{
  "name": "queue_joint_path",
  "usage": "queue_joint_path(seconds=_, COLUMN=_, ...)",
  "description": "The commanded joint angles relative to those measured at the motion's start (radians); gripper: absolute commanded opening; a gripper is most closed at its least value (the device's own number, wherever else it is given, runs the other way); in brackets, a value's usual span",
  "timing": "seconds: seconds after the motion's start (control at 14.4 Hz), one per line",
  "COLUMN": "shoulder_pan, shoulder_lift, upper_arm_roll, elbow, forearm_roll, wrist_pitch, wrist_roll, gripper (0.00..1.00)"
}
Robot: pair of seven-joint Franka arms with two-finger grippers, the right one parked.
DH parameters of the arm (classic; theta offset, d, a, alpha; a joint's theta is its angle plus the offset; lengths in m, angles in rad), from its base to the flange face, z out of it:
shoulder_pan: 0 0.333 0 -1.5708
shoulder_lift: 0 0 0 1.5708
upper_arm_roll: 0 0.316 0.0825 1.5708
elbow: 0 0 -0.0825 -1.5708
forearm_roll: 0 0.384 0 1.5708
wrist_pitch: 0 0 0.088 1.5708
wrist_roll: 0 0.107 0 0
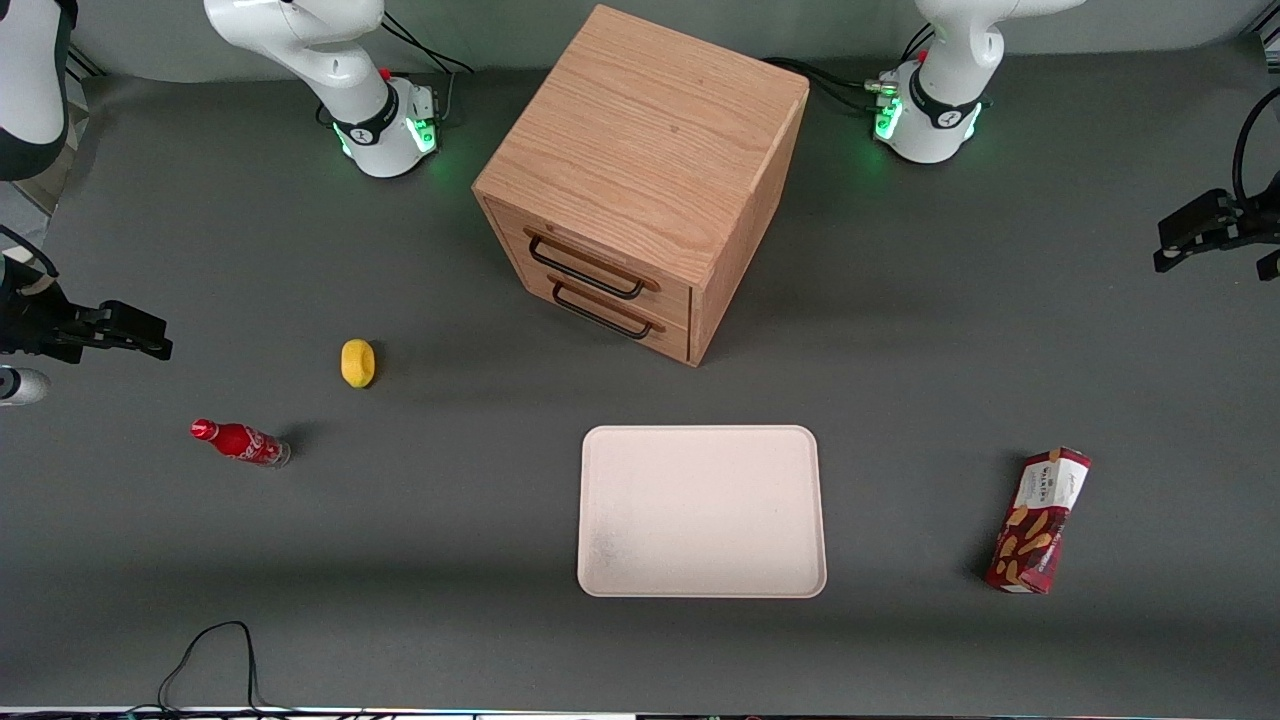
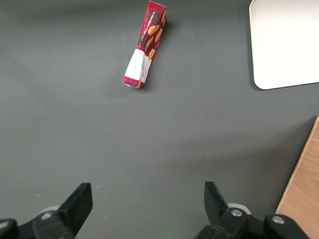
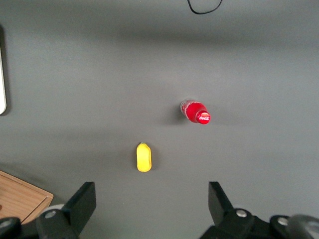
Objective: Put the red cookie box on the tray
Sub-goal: 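Move the left gripper down over the red tartan shortbread box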
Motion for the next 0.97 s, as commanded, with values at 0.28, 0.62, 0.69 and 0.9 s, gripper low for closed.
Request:
queue_joint_path(seconds=0.28, shoulder_pan=-0.012, shoulder_lift=0.043, upper_arm_roll=0.007, elbow=-0.028, forearm_roll=0.017, wrist_pitch=0.073, wrist_roll=0.002, gripper=1.00)
queue_joint_path(seconds=0.62, shoulder_pan=-0.013, shoulder_lift=0.309, upper_arm_roll=0.010, elbow=0.046, forearm_roll=0.012, wrist_pitch=0.259, wrist_roll=0.057, gripper=1.00)
queue_joint_path(seconds=0.69, shoulder_pan=-0.013, shoulder_lift=0.372, upper_arm_roll=0.013, elbow=0.078, forearm_roll=0.012, wrist_pitch=0.294, wrist_roll=0.080, gripper=1.00)
queue_joint_path(seconds=0.9, shoulder_pan=-0.012, shoulder_lift=0.529, upper_arm_roll=0.017, elbow=0.114, forearm_roll=0.012, wrist_pitch=0.472, wrist_roll=0.262, gripper=1.00)
